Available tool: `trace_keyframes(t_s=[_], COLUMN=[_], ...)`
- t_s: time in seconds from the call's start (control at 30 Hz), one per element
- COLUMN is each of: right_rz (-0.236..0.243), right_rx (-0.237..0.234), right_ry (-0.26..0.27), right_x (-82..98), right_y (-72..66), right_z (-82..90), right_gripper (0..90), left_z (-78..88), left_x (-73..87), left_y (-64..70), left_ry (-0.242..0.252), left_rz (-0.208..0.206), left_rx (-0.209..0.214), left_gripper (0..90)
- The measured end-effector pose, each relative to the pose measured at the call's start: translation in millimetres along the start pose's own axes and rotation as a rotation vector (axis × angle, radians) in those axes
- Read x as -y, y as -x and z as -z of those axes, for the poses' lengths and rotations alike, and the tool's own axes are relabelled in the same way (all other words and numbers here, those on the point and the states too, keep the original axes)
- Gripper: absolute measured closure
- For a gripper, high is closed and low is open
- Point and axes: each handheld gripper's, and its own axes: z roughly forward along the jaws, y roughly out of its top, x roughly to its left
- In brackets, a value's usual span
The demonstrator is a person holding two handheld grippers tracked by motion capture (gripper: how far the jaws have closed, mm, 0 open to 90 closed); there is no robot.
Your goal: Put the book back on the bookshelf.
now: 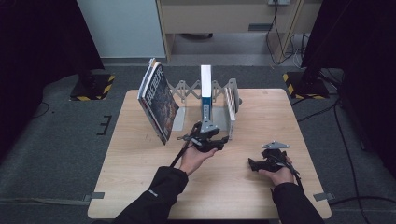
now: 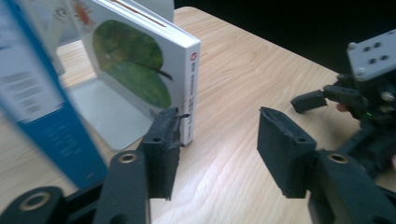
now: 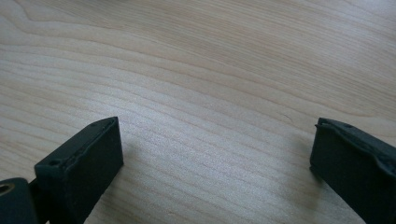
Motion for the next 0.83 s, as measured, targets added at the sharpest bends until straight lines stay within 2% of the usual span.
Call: trace_keyframes(t_s=[0.07,0.2,0.43,0.73,0.83], right_rz=[0.003,0.005,0.004,0.001,-0.002], right_rx=[0.0,-0.002,-0.002,0.002,0.013], right_ry=[0.004,0.016,0.017,0.017,0.027], right_x=[0.4,1.7,1.7,1.9,2.8], right_y=[0.1,0.3,0.2,0.3,0.6], right_z=[-0.1,-0.8,-0.9,-0.7,0.7], right_gripper=[2.6,1.4,1.4,1.6,5.8], left_z=[12.9,37.3,79.3,123.8,131.4], left_x=[2.7,9.9,38.8,90.6,101.5], left_y=[-5.7,-18.4,-41.5,-79.4,-89.5], left_ry=[0.007,-0.002,-0.031,-0.088,-0.111], left_rz=[0.019,0.03,0.059,0.172,0.198], left_rx=[0.002,-0.027,-0.061,-0.162,-0.185], left_gripper=[44.4,41.5,35.5,29.2,27.0])
